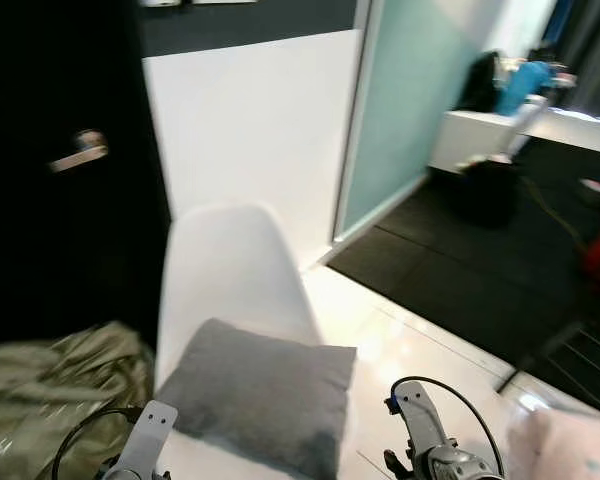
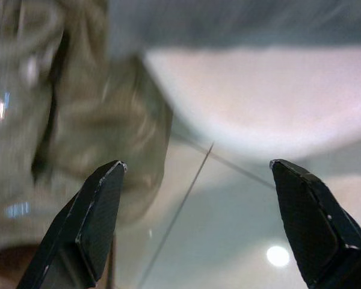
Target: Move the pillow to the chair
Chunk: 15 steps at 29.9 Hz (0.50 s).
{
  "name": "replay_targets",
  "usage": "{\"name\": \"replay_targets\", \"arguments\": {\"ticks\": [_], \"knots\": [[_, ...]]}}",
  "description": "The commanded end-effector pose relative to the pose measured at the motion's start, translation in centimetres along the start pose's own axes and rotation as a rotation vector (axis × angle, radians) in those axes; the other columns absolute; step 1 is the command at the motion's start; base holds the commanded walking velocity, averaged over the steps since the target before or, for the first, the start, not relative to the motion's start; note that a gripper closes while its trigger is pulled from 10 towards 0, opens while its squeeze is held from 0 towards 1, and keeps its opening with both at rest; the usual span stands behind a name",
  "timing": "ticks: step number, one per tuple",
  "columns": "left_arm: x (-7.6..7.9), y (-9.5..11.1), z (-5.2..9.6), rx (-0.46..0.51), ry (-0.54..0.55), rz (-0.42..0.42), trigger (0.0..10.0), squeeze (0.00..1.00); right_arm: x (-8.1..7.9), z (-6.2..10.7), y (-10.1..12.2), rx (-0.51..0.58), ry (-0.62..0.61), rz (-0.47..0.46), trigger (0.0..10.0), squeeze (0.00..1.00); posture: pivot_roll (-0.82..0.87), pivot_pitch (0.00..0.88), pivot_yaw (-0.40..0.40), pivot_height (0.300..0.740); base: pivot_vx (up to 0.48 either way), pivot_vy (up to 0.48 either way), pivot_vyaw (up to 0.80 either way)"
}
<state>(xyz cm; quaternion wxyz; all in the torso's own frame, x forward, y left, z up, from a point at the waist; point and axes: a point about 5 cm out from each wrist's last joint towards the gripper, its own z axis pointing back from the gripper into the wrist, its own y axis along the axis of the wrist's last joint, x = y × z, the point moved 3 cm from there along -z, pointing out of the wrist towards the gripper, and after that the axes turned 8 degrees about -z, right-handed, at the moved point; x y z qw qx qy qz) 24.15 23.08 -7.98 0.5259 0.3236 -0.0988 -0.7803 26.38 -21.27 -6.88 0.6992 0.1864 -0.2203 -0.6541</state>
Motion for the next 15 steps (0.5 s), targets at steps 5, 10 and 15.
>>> {"name": "replay_targets", "arguments": {"ticks": [5,10,15], "knots": [[-0.61,-1.33,0.13,-0.045,0.050,0.047,10.0,0.00,0.53,0.07,-0.16,0.001,-0.014,-0.015,10.0,0.00,-0.13,0.000,-0.040,0.740,0.000,0.000,-0.67],[-0.56,-1.69,0.20,-0.052,0.065,0.072,10.0,0.00,1.10,0.15,-0.44,-0.009,-0.030,-0.014,10.0,0.00,-0.13,0.000,-0.055,0.740,0.000,0.000,-0.67],[-0.36,-1.50,0.18,-0.043,0.058,0.075,10.0,0.00,1.31,0.19,-0.46,-0.012,-0.035,-0.006,10.0,0.00,-0.13,0.000,-0.062,0.740,0.000,0.000,-0.67]]}}
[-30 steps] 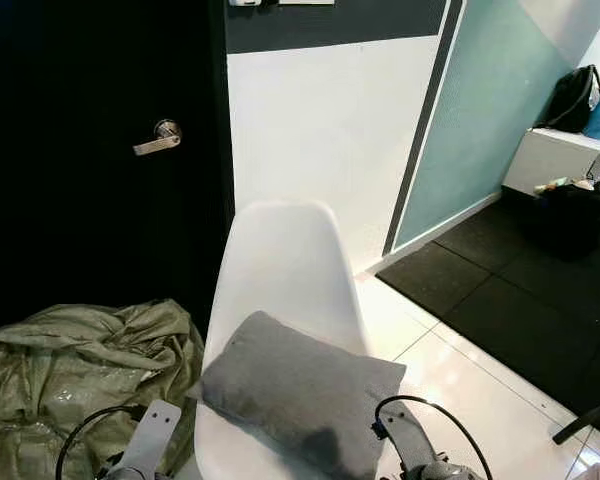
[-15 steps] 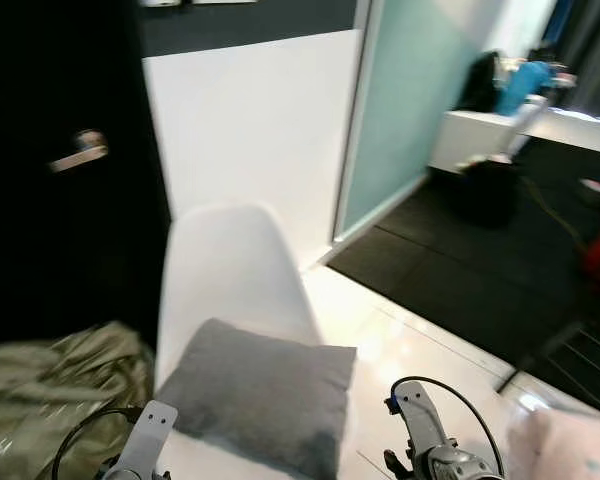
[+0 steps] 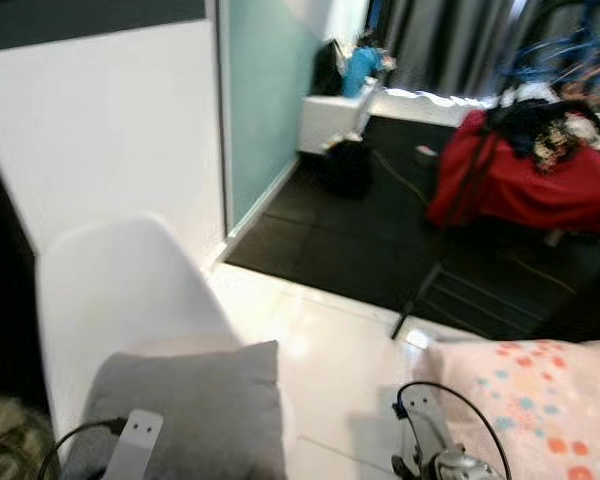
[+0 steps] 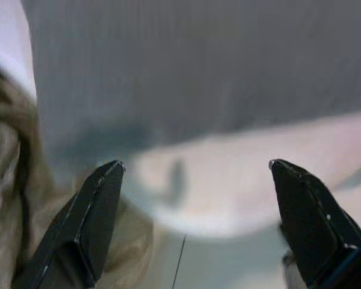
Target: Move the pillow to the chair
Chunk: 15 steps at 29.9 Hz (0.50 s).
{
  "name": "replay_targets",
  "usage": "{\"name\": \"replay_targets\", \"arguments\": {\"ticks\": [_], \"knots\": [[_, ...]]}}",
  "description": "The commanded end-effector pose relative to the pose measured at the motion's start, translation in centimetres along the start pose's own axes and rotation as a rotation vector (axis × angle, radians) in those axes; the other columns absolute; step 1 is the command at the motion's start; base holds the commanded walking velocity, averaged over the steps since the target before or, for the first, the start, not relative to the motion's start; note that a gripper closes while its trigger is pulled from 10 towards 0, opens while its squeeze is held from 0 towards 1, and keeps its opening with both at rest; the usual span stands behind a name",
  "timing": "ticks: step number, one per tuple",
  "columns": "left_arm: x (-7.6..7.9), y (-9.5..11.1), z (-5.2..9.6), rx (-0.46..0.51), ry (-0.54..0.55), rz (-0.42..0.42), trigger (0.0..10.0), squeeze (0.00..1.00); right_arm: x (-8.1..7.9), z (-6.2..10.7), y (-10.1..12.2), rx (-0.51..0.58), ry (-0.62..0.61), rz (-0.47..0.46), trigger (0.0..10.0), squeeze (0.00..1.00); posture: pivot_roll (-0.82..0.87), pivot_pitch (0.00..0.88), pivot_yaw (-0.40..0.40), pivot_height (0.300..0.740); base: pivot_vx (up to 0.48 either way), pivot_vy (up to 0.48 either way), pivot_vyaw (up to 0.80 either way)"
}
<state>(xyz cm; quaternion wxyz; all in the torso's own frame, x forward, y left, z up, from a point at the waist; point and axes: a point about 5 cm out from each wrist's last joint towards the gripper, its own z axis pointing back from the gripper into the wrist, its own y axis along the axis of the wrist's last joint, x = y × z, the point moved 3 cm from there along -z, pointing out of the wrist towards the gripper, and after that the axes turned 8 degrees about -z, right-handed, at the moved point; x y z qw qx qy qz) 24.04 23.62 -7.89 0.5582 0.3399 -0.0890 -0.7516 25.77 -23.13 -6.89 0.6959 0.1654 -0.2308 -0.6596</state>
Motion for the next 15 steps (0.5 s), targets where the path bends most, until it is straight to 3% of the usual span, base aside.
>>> {"name": "replay_targets", "arguments": {"ticks": [1,15], "knots": [[0.06,-1.15,0.12,-0.026,-0.002,0.004,10.0,0.00,-0.49,-0.06,0.19,0.004,0.009,-0.008,10.0,0.00,-0.12,0.000,-0.069,0.740,0.000,0.000,-0.67],[0.46,-1.34,0.19,-0.017,-0.034,-0.027,10.0,0.00,-0.75,-0.10,0.11,0.008,0.008,-0.001,10.0,0.00,-0.14,0.000,-0.023,0.740,0.000,0.000,-0.67]]}}
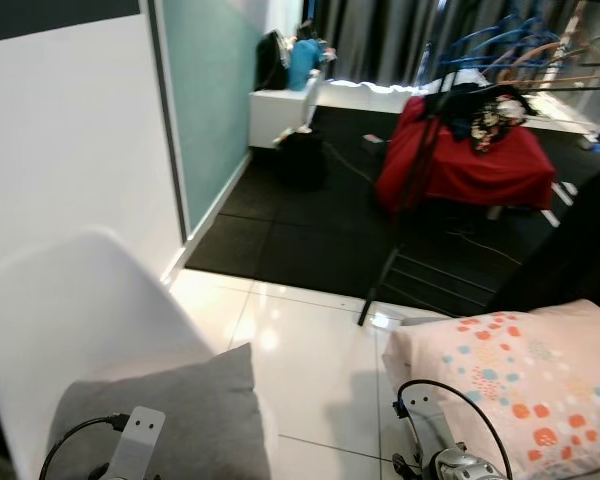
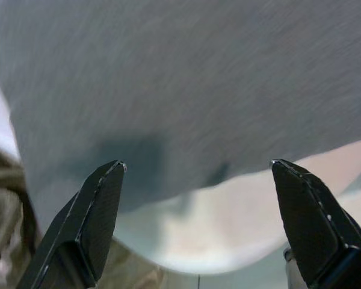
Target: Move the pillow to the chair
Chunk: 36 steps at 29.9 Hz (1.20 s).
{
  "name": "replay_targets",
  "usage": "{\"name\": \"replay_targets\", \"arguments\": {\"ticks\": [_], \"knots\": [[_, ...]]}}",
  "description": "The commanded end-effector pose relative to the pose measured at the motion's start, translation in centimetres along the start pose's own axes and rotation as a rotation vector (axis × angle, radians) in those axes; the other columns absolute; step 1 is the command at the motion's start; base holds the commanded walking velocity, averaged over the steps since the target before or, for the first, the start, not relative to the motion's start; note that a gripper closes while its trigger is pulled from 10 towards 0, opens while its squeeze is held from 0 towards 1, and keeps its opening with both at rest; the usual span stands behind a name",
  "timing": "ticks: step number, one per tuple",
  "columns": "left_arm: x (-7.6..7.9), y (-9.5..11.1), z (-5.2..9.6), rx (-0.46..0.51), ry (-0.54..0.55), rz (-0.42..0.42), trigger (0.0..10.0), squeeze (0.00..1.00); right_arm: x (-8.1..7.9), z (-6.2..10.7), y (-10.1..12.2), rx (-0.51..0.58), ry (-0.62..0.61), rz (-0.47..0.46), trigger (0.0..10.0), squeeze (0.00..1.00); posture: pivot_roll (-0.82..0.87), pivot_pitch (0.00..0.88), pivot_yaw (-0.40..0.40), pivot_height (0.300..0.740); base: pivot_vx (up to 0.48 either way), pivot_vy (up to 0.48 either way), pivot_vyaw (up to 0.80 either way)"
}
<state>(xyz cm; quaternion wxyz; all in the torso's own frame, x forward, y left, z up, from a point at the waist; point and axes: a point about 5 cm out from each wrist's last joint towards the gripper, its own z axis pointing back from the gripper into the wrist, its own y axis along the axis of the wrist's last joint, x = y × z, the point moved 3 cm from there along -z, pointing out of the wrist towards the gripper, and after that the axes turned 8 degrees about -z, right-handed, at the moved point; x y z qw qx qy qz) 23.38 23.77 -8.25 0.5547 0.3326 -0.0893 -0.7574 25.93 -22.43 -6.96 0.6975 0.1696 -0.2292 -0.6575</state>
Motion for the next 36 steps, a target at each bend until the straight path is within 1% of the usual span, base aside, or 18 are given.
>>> {"name": "replay_targets", "arguments": {"ticks": [1,7,13,22,29,36], "knots": [[0.36,-0.58,0.08,-0.010,-0.018,-0.017,10.0,0.00,-0.05,-0.01,-0.04,0.003,-0.002,-0.003,10.0,0.00,-0.14,0.000,-0.023,0.740,0.000,0.000,-0.68],[0.44,-0.84,0.12,-0.012,-0.032,-0.028,10.0,0.00,-0.16,-0.04,-0.22,0.008,-0.009,-0.015,10.0,0.00,-0.16,0.000,0.001,0.740,0.000,0.000,-0.67],[0.48,-0.95,0.14,-0.012,-0.040,-0.032,10.0,0.00,-0.20,-0.06,-0.27,0.017,-0.018,-0.030,10.0,0.00,-0.16,0.000,0.007,0.740,0.000,0.000,-0.67],[0.04,-1.07,0.15,-0.007,-0.018,-0.006,10.0,0.00,-0.33,-0.07,0.08,0.028,-0.019,-0.021,10.0,0.00,-0.13,0.000,-0.025,0.740,0.000,0.000,-0.68],[-0.12,-1.01,0.15,0.002,-0.013,0.009,10.0,0.00,-0.40,-0.07,0.23,0.030,-0.014,-0.013,10.0,0.00,-0.13,0.000,-0.031,0.740,0.000,0.000,-0.68],[0.03,-0.92,0.14,0.001,-0.017,0.005,10.0,0.00,-0.41,-0.07,0.27,0.029,-0.013,-0.007,10.0,0.00,-0.14,0.000,-0.028,0.740,0.000,0.000,-0.68]]}}
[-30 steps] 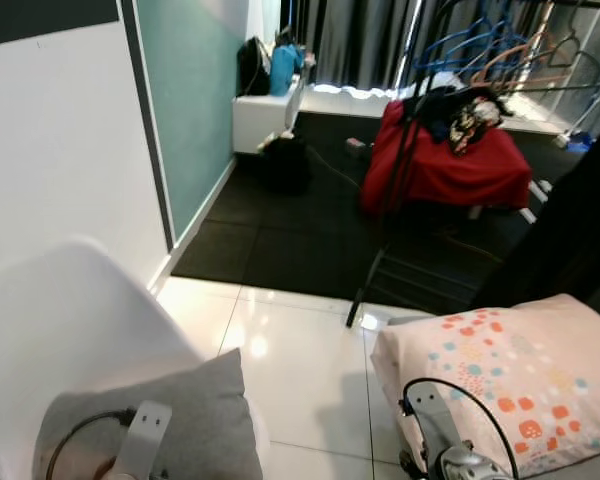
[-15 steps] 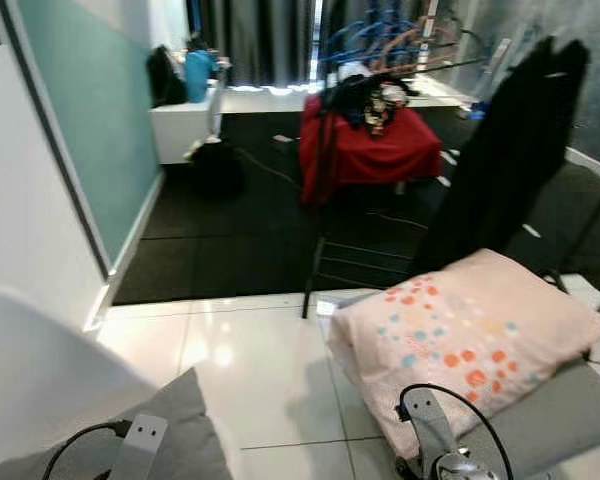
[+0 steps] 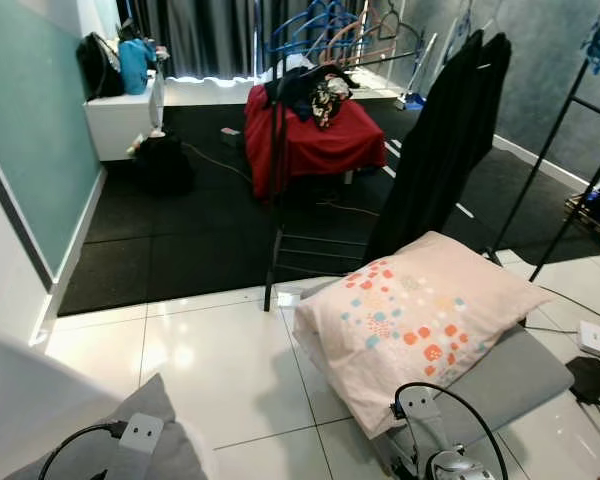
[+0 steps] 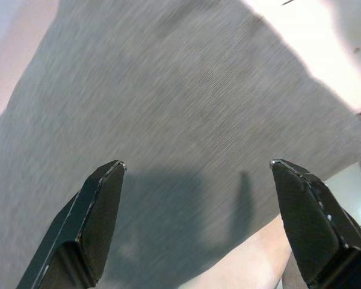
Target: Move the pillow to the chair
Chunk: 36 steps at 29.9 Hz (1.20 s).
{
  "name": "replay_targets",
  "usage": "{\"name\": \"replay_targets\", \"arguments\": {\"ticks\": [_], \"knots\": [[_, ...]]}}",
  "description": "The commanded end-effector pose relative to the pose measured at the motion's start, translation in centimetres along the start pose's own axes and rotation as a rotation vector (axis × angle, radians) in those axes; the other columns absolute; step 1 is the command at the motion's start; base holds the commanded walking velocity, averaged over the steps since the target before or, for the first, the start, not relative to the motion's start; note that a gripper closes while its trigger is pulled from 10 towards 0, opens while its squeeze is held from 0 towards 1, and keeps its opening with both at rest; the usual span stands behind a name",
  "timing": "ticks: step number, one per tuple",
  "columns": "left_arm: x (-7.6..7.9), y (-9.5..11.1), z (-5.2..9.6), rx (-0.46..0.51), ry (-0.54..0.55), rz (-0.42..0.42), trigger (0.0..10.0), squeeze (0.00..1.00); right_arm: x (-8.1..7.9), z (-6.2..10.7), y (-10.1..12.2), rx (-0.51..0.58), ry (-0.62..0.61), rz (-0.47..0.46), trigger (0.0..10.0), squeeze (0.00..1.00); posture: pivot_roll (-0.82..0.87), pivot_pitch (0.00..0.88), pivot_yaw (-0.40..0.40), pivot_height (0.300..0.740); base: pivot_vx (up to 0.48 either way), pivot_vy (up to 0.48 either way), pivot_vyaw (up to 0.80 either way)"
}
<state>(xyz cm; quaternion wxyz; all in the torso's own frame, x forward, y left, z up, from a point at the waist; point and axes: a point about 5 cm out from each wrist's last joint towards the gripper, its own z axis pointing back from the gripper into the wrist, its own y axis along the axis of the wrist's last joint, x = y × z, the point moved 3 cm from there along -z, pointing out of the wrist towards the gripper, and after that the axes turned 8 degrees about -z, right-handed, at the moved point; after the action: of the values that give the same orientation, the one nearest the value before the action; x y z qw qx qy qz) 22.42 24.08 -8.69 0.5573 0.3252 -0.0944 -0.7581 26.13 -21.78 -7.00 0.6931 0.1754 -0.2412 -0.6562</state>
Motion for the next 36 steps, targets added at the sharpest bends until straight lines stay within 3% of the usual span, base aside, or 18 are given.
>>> {"name": "replay_targets", "arguments": {"ticks": [1,20,29,36], "knots": [[-0.03,0.16,-0.02,0.003,0.000,-0.003,10.0,0.00,0.23,0.03,0.07,0.003,-0.003,-0.005,10.0,0.00,-0.14,0.000,-0.028,0.740,0.000,0.000,-0.68],[0.32,1.01,-0.13,0.013,-0.018,-0.019,10.0,0.00,0.53,0.07,-0.13,-0.007,-0.004,0.011,10.0,0.00,-0.13,0.000,-0.044,0.740,0.000,0.000,-0.68],[0.24,0.32,-0.04,0.004,-0.016,-0.038,10.0,0.00,0.55,0.08,-0.25,-0.007,0.002,0.015,10.0,0.00,-0.13,0.000,-0.046,0.740,0.000,0.000,-0.69],[0.66,0.03,0.00,-0.008,-0.019,-0.052,10.0,0.00,0.47,0.07,-0.17,-0.001,0.006,0.012,10.0,0.00,-0.12,0.000,-0.043,0.740,0.000,0.000,-0.22]]}}
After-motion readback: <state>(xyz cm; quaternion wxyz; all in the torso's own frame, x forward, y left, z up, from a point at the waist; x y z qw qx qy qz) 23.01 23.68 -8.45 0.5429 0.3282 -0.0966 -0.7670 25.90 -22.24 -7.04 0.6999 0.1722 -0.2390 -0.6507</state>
